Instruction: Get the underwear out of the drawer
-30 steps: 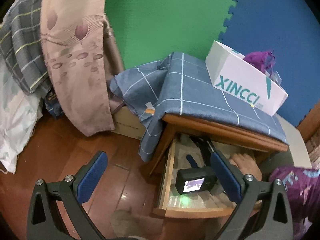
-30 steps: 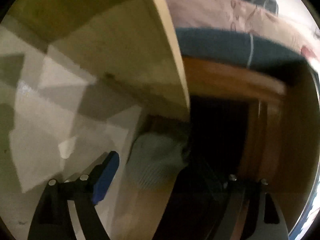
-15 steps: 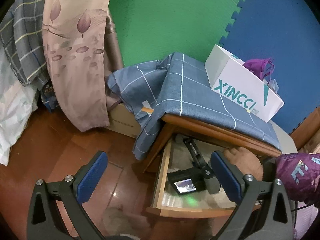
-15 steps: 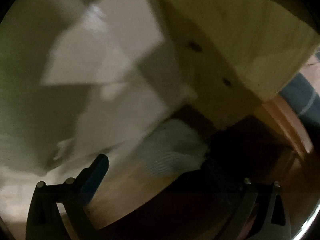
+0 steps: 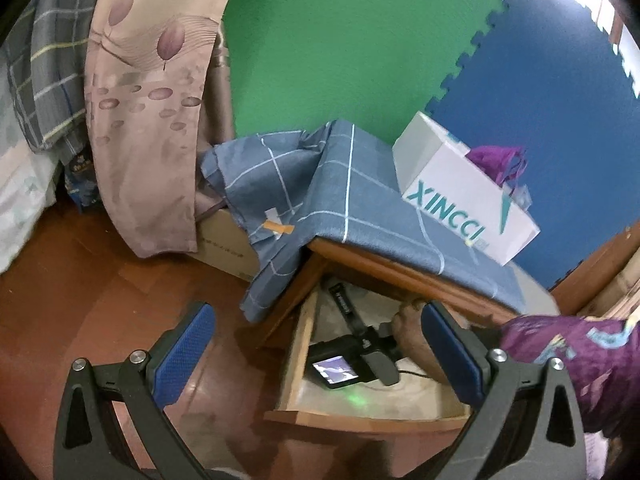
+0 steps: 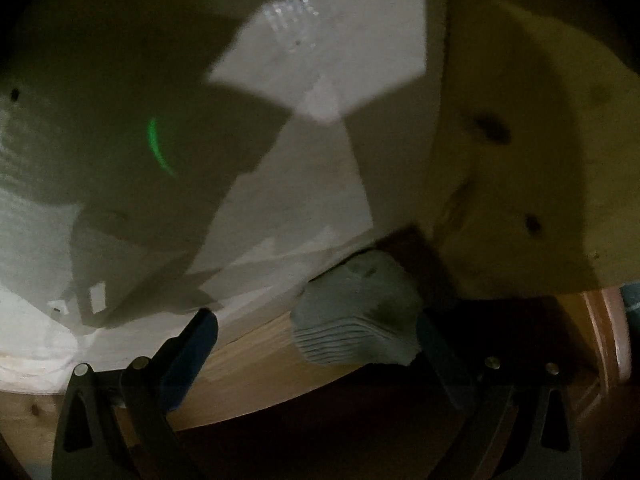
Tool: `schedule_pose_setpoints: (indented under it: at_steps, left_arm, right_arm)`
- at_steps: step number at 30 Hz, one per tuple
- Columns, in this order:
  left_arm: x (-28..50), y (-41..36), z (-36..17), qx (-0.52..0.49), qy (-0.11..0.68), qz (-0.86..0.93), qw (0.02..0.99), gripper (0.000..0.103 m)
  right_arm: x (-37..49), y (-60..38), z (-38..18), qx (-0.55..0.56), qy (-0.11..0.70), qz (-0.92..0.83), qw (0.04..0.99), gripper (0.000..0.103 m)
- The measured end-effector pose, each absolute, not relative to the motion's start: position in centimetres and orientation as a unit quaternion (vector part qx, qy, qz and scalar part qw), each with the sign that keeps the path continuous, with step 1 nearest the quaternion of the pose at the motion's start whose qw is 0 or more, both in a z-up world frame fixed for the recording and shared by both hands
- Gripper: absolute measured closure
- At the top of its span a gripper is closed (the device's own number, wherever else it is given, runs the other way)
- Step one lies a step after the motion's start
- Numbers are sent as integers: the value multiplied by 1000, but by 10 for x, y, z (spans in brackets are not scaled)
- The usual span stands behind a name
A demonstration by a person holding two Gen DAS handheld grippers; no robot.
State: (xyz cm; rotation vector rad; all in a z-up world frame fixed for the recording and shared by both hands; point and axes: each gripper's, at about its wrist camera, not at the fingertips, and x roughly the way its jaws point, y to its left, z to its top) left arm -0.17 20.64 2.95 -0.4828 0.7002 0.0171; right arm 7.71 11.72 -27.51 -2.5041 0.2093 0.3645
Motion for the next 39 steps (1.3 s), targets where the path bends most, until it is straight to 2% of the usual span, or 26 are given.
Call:
schedule_pose_setpoints:
  at_steps: [1,5,10,13,16,17,20,21,27,30,33,37,39]
  left_arm:
    - [-3,209,30,-241,337,6,910,1]
    - [-10,217,32,-254,324,5,911,1]
    - [-16,226,32,-253,324,14,912,1]
    - [-18,232,31,-266,321,15,909,1]
    - [-21,235,33,-267,298,26,916,1]
    - [-22,234,34,-261,292,35,920,1]
    - [-18,224,37,-240,289,42,926,1]
    - [-16,220,37,-232,292,44,927,1]
    - [-3,181,39,-146,304,53,940,1]
    - [-4,166,40,-110,291,51,949,1]
    - [-2,147,43,-74,277,41,957,1]
    - [6,125,44,-59,277,16,959,1]
    - [10,114,44,-54,279,8,959,1]
  right_arm:
    - [68,121,-272,-942,81,136,297,1]
    - [79,130,-266,-922,226,110,295,1]
    - [49,113,-248,-883,333,152,294,1]
    - [8,90,-221,-874,291,189,341,0]
    - [-13,79,-163,-803,290,186,487,0]
    - [-27,73,-132,-769,266,198,546,9]
    - [-65,47,-72,-694,209,222,652,9]
    - [-43,57,-51,-662,206,236,681,9]
    - [-44,4,56,-416,279,314,807,9]
    - [-40,-52,63,-318,284,313,849,9]
    - [11,-121,94,-185,305,280,891,9]
    - [79,-251,115,-50,348,154,924,9]
    - [111,-319,107,-7,397,83,914,9]
